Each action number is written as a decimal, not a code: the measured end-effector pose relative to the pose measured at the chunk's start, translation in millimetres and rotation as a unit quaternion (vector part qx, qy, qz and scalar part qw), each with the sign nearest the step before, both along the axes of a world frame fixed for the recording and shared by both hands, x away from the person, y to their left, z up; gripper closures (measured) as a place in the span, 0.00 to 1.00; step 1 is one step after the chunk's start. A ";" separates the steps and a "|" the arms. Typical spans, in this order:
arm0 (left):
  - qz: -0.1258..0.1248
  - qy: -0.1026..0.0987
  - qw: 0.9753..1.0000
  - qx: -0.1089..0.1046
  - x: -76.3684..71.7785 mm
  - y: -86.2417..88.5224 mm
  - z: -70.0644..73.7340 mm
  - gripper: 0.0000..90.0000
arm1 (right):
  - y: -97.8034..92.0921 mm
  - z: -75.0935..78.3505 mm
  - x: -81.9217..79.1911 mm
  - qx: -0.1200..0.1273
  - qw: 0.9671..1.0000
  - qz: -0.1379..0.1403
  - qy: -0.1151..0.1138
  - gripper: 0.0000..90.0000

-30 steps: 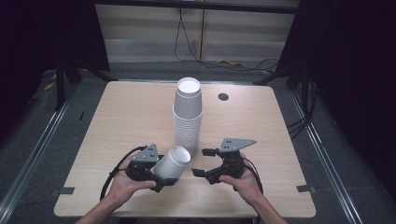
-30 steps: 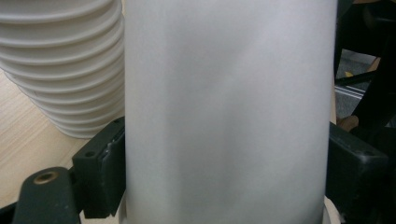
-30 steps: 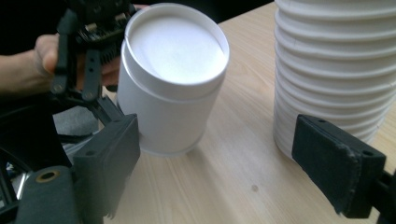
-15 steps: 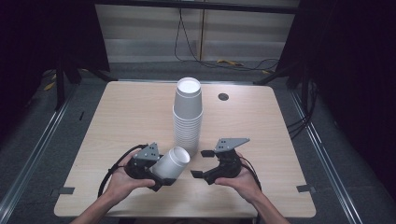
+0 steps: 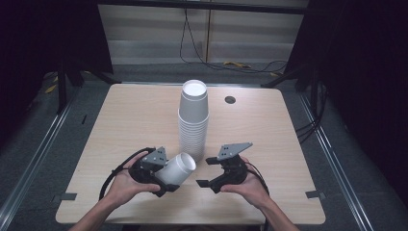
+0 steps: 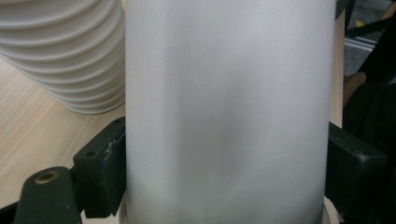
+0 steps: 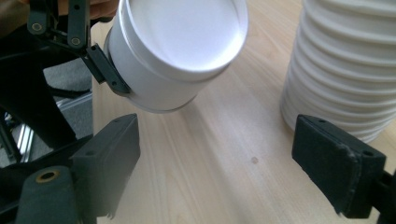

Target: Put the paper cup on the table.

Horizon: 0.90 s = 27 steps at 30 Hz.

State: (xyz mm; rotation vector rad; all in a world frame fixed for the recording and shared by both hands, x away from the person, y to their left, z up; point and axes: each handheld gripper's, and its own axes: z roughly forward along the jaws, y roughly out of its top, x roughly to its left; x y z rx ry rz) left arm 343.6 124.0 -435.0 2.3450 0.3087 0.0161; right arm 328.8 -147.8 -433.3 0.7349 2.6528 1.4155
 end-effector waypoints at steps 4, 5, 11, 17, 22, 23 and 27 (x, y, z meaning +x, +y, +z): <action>-0.017 0.000 1.000 0.021 -2.7 -9.5 0.1 0.17 | 0.8 0.8 -1.8 -0.012 1.000 0.018 -0.008 0.20; -0.022 -0.003 1.000 0.023 -2.4 -11.2 -0.3 0.17 | 0.7 1.0 -1.9 -0.013 1.000 0.023 -0.006 0.20; -0.022 -0.028 0.998 0.051 -2.6 -15.3 3.7 0.17 | 2.9 3.6 -3.3 -0.039 0.998 0.043 -0.001 0.21; -0.034 -0.042 0.996 0.077 -1.7 -19.4 7.8 0.17 | 5.1 3.4 -2.5 -0.054 0.997 0.048 0.000 0.21; -0.060 -0.030 0.993 0.095 -4.8 -27.1 5.4 0.17 | 7.0 3.3 1.0 -0.080 0.995 0.056 0.000 0.21; -0.062 -0.028 0.993 0.100 -5.3 -28.1 4.9 0.17 | 8.6 3.4 1.6 -0.084 0.995 0.060 0.001 0.21; -0.064 -0.029 0.991 0.109 -6.0 -31.4 3.3 0.17 | 12.6 4.3 1.6 -0.097 0.993 0.073 0.002 0.20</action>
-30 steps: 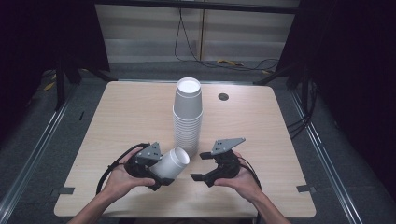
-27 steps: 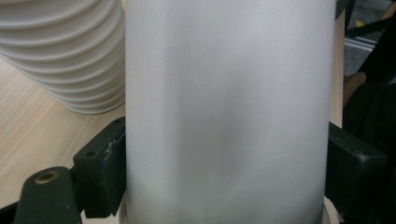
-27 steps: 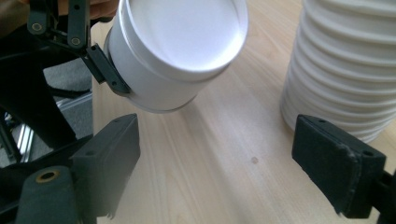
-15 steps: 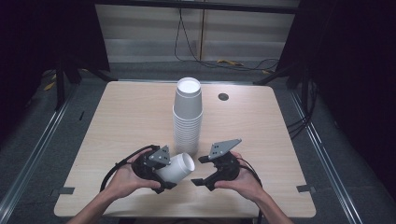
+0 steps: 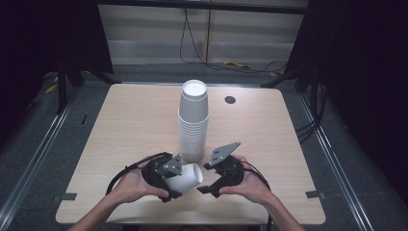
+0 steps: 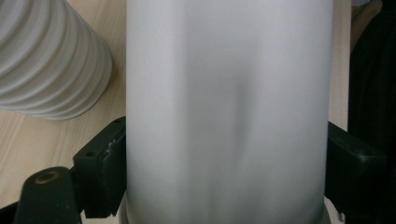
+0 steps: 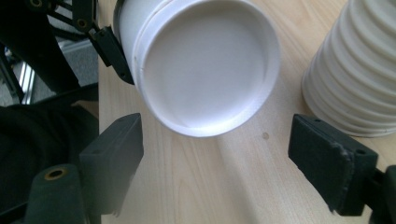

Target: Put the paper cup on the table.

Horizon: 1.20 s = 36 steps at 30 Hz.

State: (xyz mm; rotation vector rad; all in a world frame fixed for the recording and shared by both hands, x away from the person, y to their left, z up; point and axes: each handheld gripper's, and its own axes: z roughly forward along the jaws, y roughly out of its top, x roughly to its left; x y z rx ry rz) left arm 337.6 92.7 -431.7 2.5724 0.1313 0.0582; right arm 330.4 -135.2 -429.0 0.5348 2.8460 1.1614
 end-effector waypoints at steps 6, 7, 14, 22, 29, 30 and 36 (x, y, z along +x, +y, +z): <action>-0.003 -0.007 1.000 0.009 -1.3 -4.5 0.0 0.17 | 3.1 1.9 5.0 -0.031 0.999 0.020 0.014 0.19; -0.004 -0.006 1.000 0.010 -1.8 -5.8 -1.8 0.17 | 3.4 2.7 5.2 -0.033 0.999 0.024 0.019 0.19; 0.024 -0.001 1.000 -0.002 -6.7 -11.8 -5.1 0.17 | 7.5 1.0 8.0 -0.061 0.997 0.042 0.023 0.19; -0.024 -0.021 0.998 0.047 -2.5 -17.7 0.9 0.17 | 10.5 -3.9 12.2 -0.069 0.996 0.051 0.033 0.19; -0.031 -0.032 0.997 0.063 -3.6 -25.8 1.0 0.17 | 14.3 -5.4 11.4 -0.072 0.995 0.046 0.053 0.19; -0.031 -0.032 0.997 0.059 -4.3 -26.9 1.7 0.17 | 14.8 -4.8 11.4 -0.073 0.995 0.048 0.052 0.19; -0.051 -0.039 0.995 0.075 -5.8 -30.9 -0.3 0.17 | 18.0 -4.4 11.4 -0.060 0.995 0.056 0.061 0.19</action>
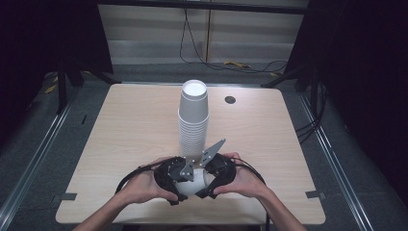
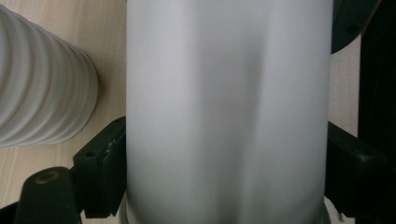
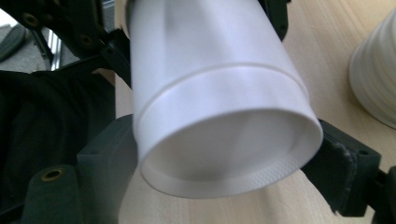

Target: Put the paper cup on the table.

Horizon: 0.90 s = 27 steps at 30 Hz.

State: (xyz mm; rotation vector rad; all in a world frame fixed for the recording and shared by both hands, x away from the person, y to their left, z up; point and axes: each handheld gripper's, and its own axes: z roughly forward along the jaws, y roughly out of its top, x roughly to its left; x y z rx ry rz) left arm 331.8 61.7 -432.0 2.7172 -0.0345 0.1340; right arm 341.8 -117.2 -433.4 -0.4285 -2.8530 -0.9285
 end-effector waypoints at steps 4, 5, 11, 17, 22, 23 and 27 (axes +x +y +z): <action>-0.009 -0.001 1.000 0.000 -0.2 -1.9 -0.7 0.17 | 1.5 -1.0 -0.9 0.006 1.000 0.008 0.007 0.19; -0.014 -0.006 1.000 -0.003 0.2 -2.6 -0.4 0.17 | 2.4 -1.0 -1.6 0.004 1.000 0.009 0.007 0.21; -0.014 0.005 1.000 -0.005 -4.2 -1.1 0.2 0.17 | 2.2 -0.6 -4.6 0.001 1.000 0.016 0.008 0.27; 0.008 0.004 0.999 -0.050 -4.6 0.3 -3.2 0.16 | 1.0 2.1 -6.1 0.009 1.000 0.012 -0.010 0.28; 0.014 0.012 0.998 -0.060 -4.4 2.6 -4.0 0.15 | 0.3 2.3 -5.6 0.014 1.000 0.011 -0.012 0.28; 0.003 0.014 0.998 -0.056 -1.9 4.2 -1.9 0.15 | 0.4 2.3 -5.5 0.012 1.000 0.011 -0.015 0.28; -0.007 0.004 0.998 -0.056 0.8 7.2 1.8 0.15 | 0.6 2.3 -5.6 0.007 1.000 0.012 -0.019 0.28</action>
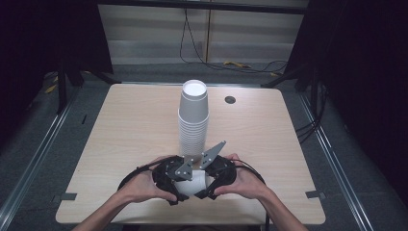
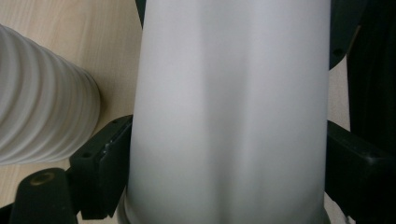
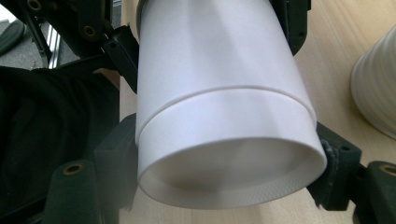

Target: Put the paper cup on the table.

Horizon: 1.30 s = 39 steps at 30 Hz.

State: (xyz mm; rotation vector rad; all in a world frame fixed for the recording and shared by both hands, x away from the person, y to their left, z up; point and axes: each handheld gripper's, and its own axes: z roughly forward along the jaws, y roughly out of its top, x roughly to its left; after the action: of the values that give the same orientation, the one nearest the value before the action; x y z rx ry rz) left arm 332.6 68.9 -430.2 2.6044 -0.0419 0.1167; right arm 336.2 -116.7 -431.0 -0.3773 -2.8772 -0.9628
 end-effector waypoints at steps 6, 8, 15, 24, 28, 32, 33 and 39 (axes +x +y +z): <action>0.002 -0.003 1.000 -0.009 0.4 1.5 0.3 0.15 | -0.8 0.4 -0.2 0.003 1.000 -0.003 0.000 0.28; -0.004 -0.008 1.000 -0.014 1.5 3.6 3.3 0.15 | -1.5 1.8 -1.0 0.005 1.000 -0.007 -0.005 0.28; 0.004 -0.009 0.999 -0.034 0.1 4.9 3.9 0.15 | -2.7 2.8 -1.0 0.010 1.000 -0.009 -0.008 0.29; 0.000 -0.027 0.998 -0.053 1.6 7.5 8.1 0.15 | -3.8 3.2 1.0 0.018 1.000 -0.014 -0.011 0.29; 0.000 -0.022 0.998 -0.058 1.2 7.8 9.0 0.15 | -4.1 3.2 0.9 0.017 1.000 -0.014 -0.011 0.29; 0.005 -0.028 0.997 -0.071 -0.1 8.1 9.5 0.16 | -4.1 2.7 1.3 0.016 1.000 -0.014 -0.012 0.29; 0.006 -0.032 0.997 -0.074 0.5 8.8 10.3 0.16 | -4.1 3.0 1.0 0.016 1.000 -0.018 -0.017 0.29; 0.006 -0.031 0.996 -0.087 2.2 12.1 14.2 0.16 | -5.2 4.6 1.3 0.026 0.999 -0.022 -0.018 0.29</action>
State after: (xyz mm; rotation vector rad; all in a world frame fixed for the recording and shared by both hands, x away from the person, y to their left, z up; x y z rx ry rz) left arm 334.8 81.0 -416.0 2.4268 -0.0361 0.1960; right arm 337.5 -121.9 -426.4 -0.4234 -2.8817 -1.0589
